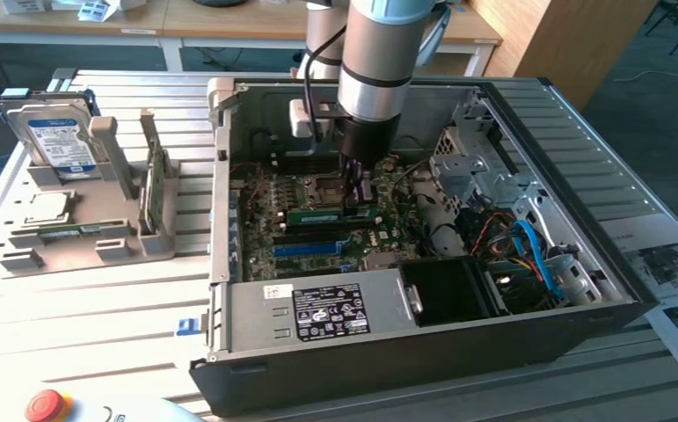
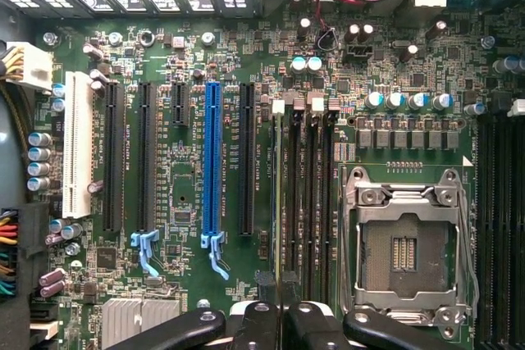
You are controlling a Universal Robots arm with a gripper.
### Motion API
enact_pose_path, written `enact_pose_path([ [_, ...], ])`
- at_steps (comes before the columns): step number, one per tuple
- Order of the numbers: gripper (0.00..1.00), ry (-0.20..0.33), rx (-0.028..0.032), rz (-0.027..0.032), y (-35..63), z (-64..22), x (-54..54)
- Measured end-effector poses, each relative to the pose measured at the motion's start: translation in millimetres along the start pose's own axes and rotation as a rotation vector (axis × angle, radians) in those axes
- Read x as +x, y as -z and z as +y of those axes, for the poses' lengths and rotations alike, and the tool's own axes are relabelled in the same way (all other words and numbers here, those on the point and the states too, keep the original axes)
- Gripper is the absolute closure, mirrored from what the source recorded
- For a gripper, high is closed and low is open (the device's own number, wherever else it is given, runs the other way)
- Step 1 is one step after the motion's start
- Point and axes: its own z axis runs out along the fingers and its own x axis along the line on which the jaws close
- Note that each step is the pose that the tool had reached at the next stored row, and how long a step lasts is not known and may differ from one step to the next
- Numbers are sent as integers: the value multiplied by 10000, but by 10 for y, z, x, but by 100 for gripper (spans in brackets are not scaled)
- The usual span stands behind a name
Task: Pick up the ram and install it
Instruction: 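Insert the ram into the slot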
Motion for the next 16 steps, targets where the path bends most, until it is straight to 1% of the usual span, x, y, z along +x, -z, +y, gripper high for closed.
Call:
enact_pose_path([
  [16,88,-22,-1,1,-28,0,-1],
])
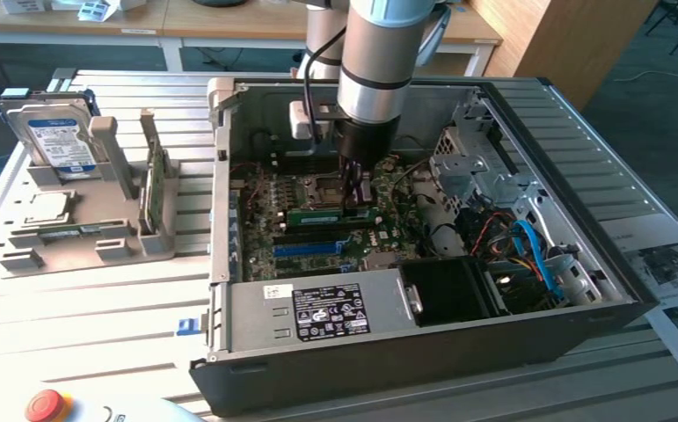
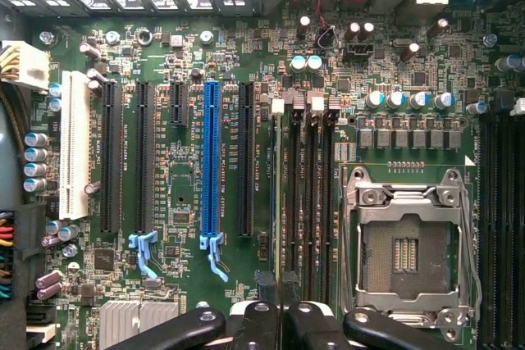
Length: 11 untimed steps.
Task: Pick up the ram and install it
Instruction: 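Insert the ram into the slot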
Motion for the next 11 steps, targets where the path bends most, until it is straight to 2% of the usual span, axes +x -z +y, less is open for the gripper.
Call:
enact_pose_path([
  [11,88,0,0,-1,-12,0,-1],
])
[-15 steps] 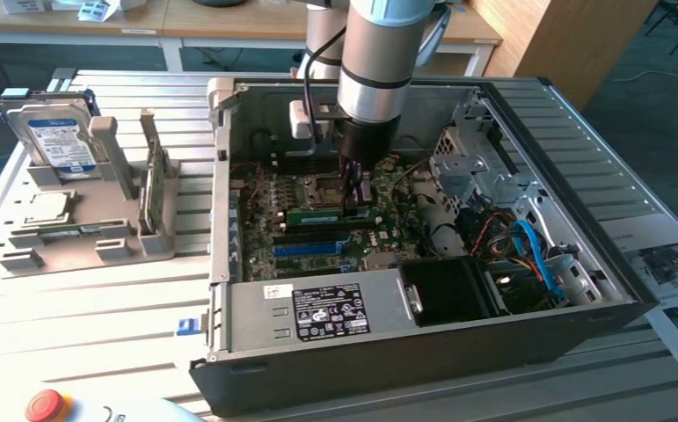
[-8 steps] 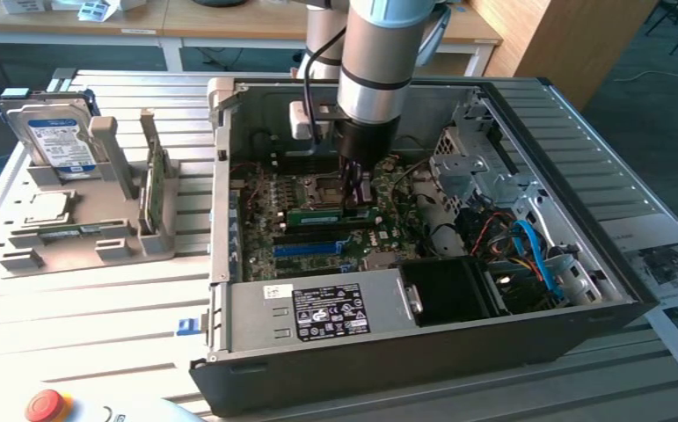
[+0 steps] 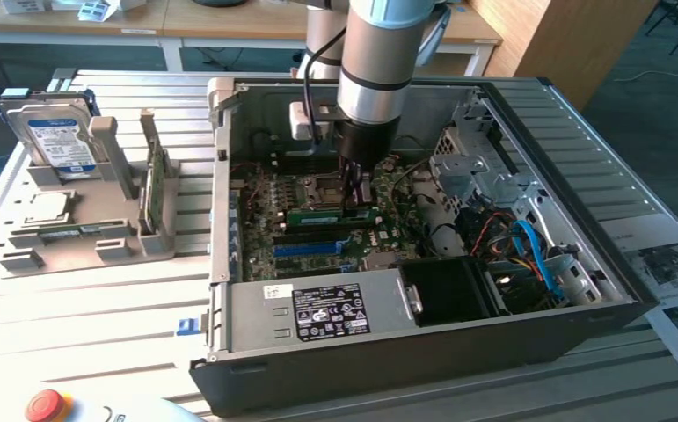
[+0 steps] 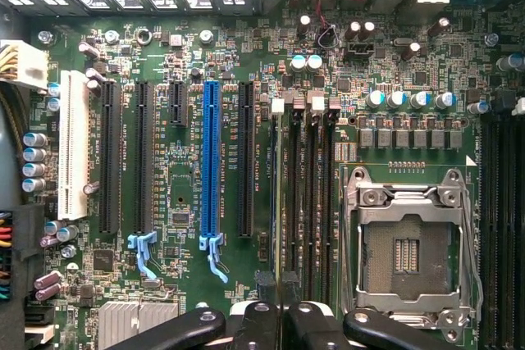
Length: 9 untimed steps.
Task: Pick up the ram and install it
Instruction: 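Insert the ram into the slot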
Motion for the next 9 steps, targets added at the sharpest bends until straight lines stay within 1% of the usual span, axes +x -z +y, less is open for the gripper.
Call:
enact_pose_path([
  [9,88,0,0,0,-21,0,-1],
])
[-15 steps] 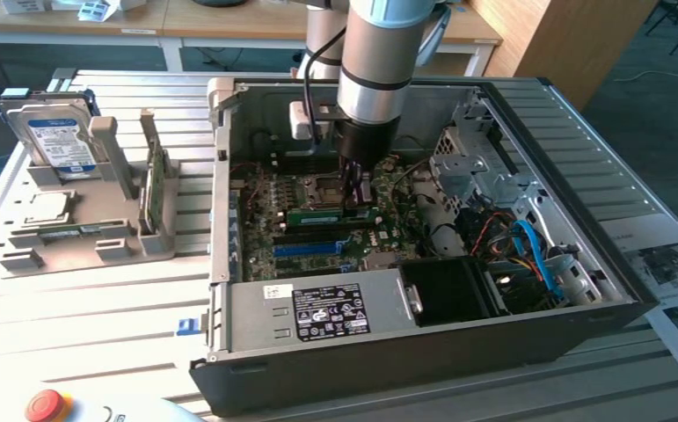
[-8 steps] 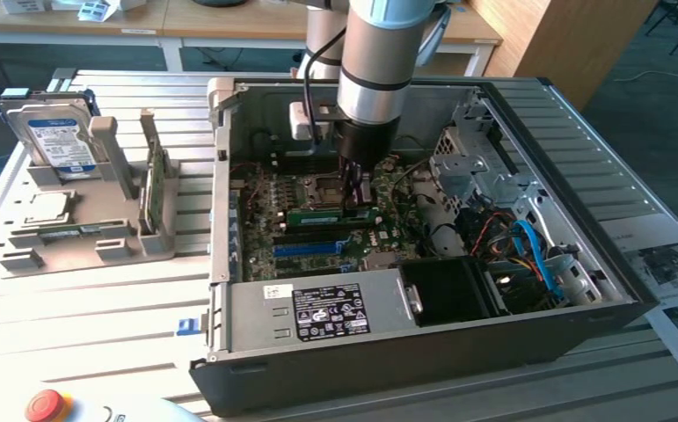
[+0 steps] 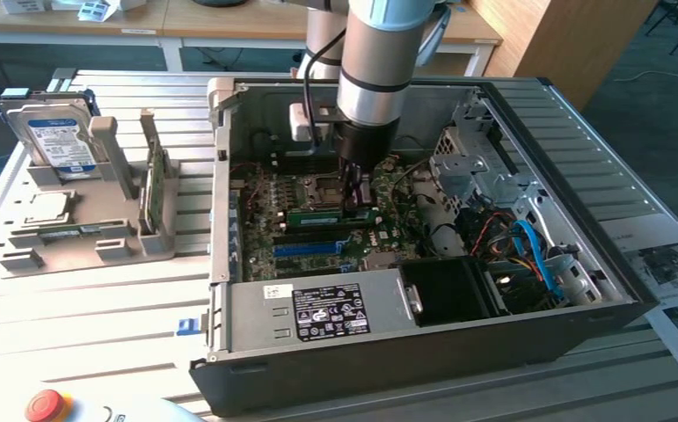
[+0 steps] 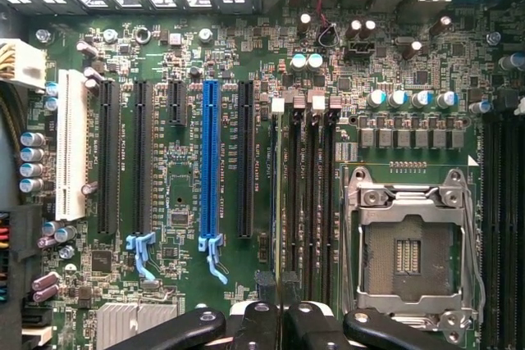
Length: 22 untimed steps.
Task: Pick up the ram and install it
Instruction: 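Insert the ram into the slot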
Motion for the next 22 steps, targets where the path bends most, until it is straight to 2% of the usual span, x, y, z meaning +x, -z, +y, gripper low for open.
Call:
enact_pose_path([
  [22,88,0,0,1,-23,0,-1],
])
